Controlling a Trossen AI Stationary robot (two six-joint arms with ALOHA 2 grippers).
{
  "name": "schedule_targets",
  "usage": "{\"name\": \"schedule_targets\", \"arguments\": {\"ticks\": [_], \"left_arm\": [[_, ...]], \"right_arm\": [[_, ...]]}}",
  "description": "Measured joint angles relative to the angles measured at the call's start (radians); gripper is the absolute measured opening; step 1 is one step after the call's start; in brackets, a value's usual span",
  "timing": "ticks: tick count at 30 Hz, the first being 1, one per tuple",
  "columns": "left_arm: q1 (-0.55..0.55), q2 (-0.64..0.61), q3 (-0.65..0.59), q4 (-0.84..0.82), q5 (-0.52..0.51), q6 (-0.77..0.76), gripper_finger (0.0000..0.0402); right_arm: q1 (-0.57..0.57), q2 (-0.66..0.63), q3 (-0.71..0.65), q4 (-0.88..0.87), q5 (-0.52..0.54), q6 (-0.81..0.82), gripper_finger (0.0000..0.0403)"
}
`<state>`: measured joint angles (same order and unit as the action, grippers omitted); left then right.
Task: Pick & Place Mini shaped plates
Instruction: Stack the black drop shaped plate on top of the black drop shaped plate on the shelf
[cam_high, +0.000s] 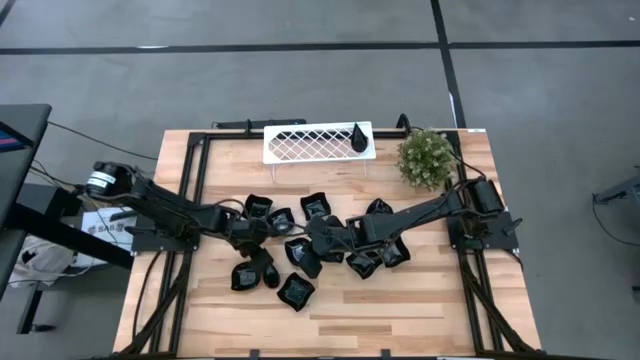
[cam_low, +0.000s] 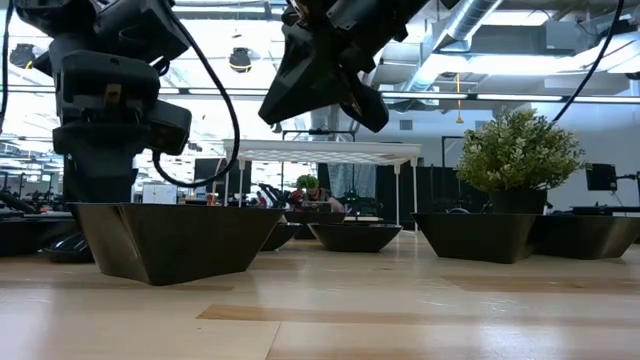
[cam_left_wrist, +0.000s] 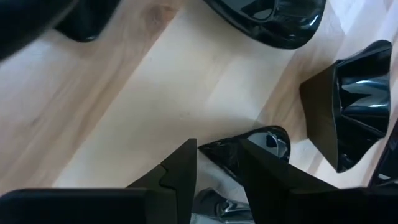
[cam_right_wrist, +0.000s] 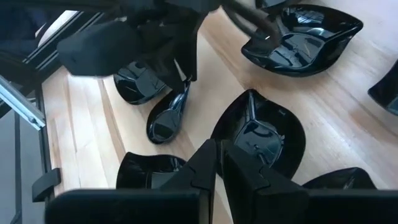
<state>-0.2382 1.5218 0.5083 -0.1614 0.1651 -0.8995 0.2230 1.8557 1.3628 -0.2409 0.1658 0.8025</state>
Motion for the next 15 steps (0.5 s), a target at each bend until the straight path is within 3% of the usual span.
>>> {"name": "schedule_targets", "arguments": {"ticks": [8,15], "left_arm": [[0.0,0.014,0.0,0.019,0.031,-0.007,0.0115],[0.0,0.013,0.0,0.029,0.031,-0.008,0.0062]], "right_arm": [[0.0,0.0,0.0,0.001,0.0,0.002,0.0021],[0.0,0.0,0.0,0.001,0.0,0.002,0.0021]]}}
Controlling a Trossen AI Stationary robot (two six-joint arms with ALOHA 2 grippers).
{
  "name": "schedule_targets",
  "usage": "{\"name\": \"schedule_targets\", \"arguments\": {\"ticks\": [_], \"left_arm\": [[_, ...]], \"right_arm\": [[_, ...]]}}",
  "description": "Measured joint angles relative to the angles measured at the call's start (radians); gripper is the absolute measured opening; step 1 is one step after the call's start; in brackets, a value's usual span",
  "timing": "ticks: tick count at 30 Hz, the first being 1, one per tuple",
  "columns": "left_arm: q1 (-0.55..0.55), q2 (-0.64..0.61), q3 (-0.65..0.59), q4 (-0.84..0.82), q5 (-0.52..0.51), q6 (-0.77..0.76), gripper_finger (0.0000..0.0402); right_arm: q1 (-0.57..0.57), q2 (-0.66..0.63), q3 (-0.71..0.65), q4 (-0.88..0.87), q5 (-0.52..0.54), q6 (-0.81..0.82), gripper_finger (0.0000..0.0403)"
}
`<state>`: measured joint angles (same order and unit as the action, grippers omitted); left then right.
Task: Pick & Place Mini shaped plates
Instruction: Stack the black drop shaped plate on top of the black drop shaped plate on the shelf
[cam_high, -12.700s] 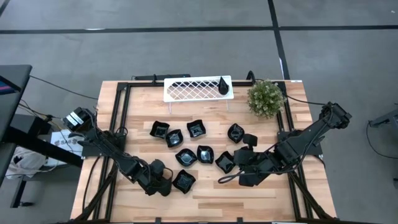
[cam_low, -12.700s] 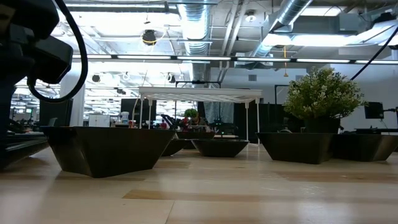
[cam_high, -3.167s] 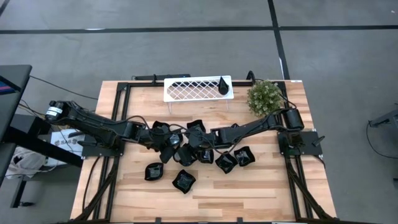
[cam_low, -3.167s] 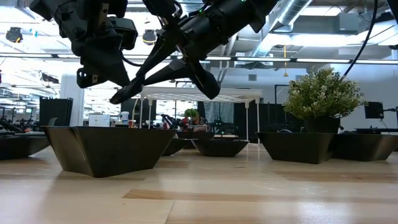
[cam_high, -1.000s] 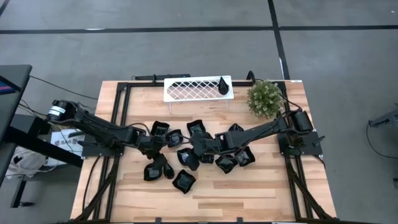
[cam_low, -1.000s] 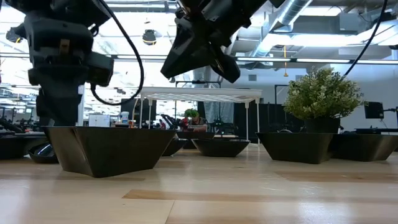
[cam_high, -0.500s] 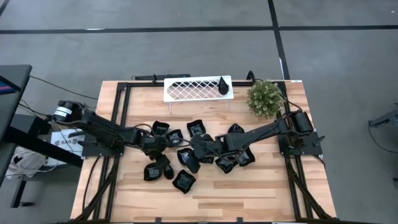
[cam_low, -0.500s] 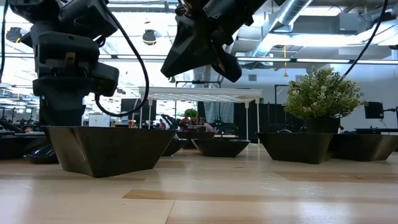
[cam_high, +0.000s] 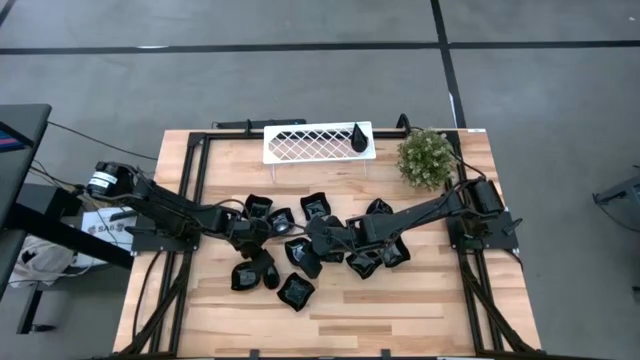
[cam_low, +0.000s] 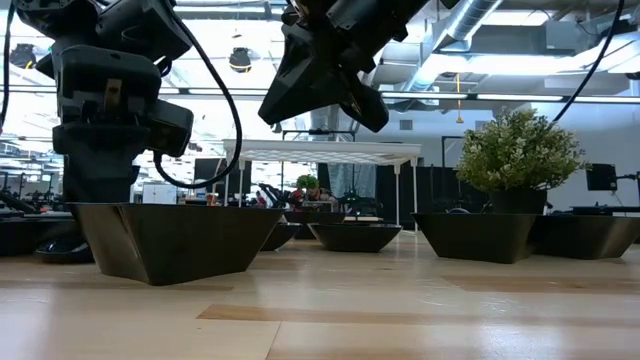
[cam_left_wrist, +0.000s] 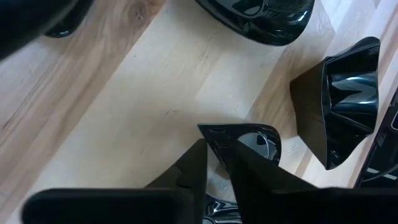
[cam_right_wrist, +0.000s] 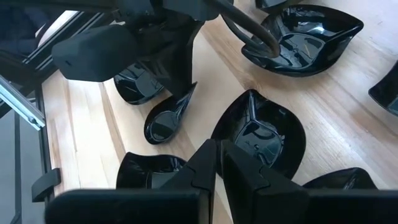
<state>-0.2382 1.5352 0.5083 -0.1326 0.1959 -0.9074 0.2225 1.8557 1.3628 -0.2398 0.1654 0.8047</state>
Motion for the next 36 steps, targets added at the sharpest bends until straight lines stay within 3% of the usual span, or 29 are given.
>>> {"name": "schedule_targets", "arguments": {"ticks": [6,22,31,36], "left_arm": [[0.0,0.0,0.0,0.008,-0.011,-0.018,0.0009],[0.0,-0.027,0.0,0.037,-0.048,-0.063,0.0005],[0.0,-0.276,0.0,0.04,-0.062,-0.068,0.0004],[0.002,-0.424,0.0,0.043,-0.172,-0.082,0.0004]], "right_arm": [[0.0,0.0,0.0,0.0,0.0,0.0,0.0021],[0.0,0.0,0.0,0.001,-0.003,0.008,0.0021],[0.0,0.001,0.012,-0.001,0.003,-0.001,0.0021],[0.016,-0.01,0.068,-0.04,0.137,-0.057,0.0017]]}}
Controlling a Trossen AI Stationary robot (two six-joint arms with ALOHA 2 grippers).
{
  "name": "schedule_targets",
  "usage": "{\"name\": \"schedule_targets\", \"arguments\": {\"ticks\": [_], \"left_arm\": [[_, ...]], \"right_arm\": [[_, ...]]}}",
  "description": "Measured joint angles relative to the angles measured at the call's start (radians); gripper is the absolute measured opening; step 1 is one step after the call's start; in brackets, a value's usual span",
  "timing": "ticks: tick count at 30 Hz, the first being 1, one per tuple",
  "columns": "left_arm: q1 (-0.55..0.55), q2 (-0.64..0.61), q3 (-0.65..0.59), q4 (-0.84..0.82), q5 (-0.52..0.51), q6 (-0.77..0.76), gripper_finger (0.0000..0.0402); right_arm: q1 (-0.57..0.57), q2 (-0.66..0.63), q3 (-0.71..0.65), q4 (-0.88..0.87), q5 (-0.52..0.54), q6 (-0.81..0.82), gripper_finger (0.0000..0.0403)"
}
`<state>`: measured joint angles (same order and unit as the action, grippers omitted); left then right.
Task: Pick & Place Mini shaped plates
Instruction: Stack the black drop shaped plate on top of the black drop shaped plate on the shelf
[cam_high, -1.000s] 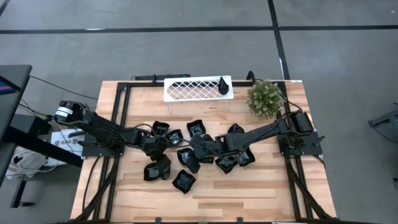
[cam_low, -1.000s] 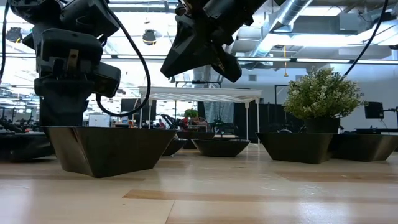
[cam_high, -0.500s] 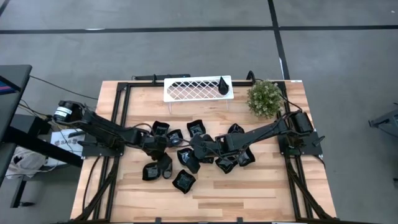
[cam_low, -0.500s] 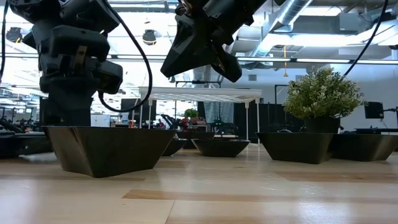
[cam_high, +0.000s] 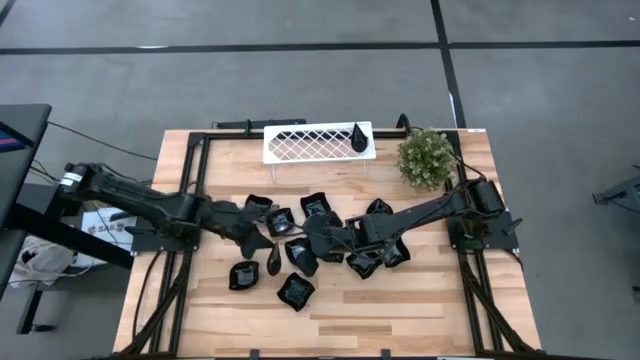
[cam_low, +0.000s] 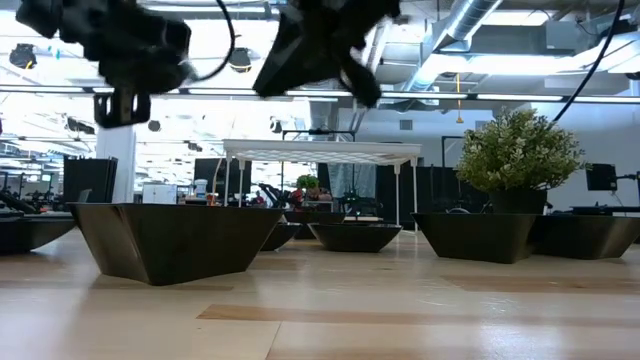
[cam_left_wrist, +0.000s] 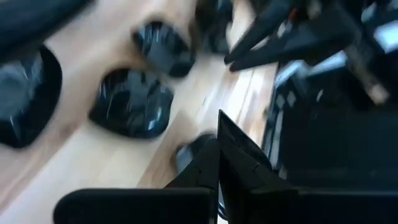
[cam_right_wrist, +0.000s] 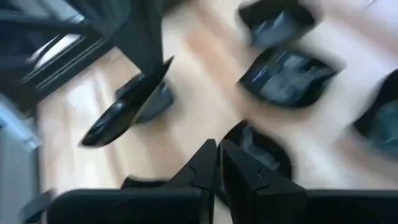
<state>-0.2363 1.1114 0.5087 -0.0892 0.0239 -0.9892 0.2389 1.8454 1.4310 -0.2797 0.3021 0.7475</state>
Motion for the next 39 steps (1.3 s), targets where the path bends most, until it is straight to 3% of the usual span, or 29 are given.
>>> {"name": "schedule_targets", "arguments": {"ticks": [7,11,18,27,39], "left_arm": [[0.003,-0.085,0.0,0.029,-0.304,-0.041,0.0004],[0.011,-0.07,0.0,0.071,-0.439,-0.064,0.0004],[0.045,-0.008,0.0,0.213,-0.495,-0.057,0.0004],[0.07,0.067,0.0,0.334,-0.488,-0.01,0.0004],[0.07,0.075,0.0,0.359,-0.465,0.016,0.0004]], "right_arm": [[0.074,-0.034,0.163,-0.186,0.449,-0.133,0.0003],[0.094,-0.034,0.255,-0.274,0.554,-0.188,0.0005],[0.063,-0.032,0.28,-0.321,0.529,-0.208,0.0047],[0.011,-0.032,0.28,-0.337,0.376,-0.329,0.0127],[-0.017,-0.006,0.279,-0.352,0.325,-0.435,0.0123]]}}
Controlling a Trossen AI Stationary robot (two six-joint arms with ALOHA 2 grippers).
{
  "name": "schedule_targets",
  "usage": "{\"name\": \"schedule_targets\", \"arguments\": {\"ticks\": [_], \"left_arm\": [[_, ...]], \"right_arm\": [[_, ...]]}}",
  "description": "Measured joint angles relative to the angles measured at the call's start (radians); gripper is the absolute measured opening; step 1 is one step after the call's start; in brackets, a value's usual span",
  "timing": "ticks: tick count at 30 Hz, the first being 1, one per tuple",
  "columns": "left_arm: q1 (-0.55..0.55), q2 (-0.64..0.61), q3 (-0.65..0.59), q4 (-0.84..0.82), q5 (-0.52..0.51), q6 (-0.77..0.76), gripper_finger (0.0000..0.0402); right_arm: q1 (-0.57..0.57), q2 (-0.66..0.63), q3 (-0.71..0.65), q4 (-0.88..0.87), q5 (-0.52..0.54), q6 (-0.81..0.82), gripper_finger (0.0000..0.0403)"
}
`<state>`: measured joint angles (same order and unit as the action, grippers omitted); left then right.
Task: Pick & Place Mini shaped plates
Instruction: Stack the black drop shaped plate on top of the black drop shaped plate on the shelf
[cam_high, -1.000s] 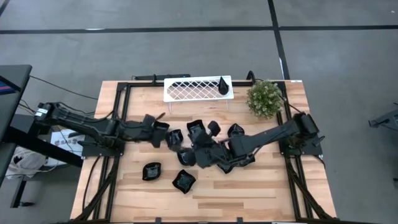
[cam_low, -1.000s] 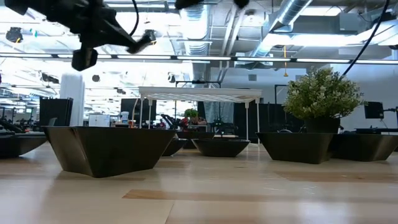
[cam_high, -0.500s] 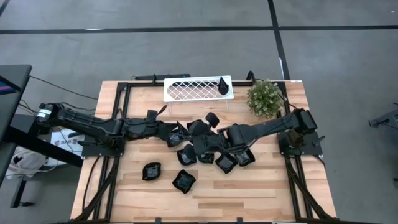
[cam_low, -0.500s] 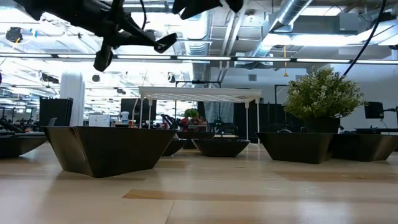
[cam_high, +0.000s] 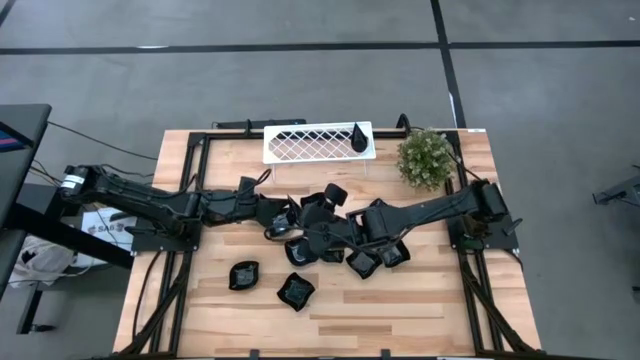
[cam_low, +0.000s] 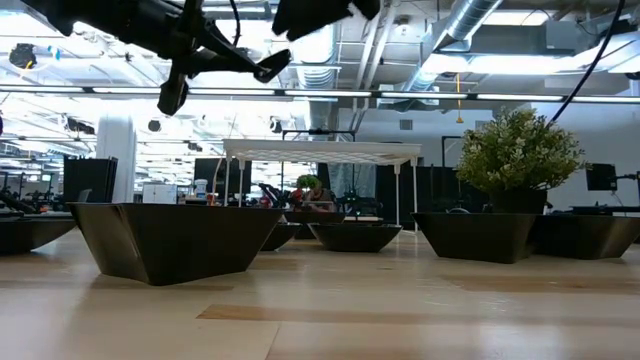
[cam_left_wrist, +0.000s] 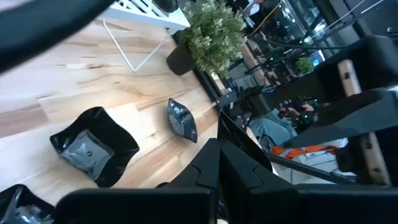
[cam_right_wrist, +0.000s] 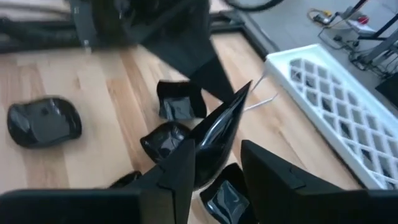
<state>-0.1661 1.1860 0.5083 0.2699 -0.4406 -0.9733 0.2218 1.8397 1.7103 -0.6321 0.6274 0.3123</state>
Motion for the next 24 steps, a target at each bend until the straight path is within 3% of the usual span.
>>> {"name": "schedule_targets", "arguments": {"ticks": [24], "left_arm": [[0.0,0.0,0.0,0.001,0.001,0.0,0.0004]], "right_arm": [[-0.058,0.031,0.0,0.042,-0.026,-0.006,0.0118]]}}
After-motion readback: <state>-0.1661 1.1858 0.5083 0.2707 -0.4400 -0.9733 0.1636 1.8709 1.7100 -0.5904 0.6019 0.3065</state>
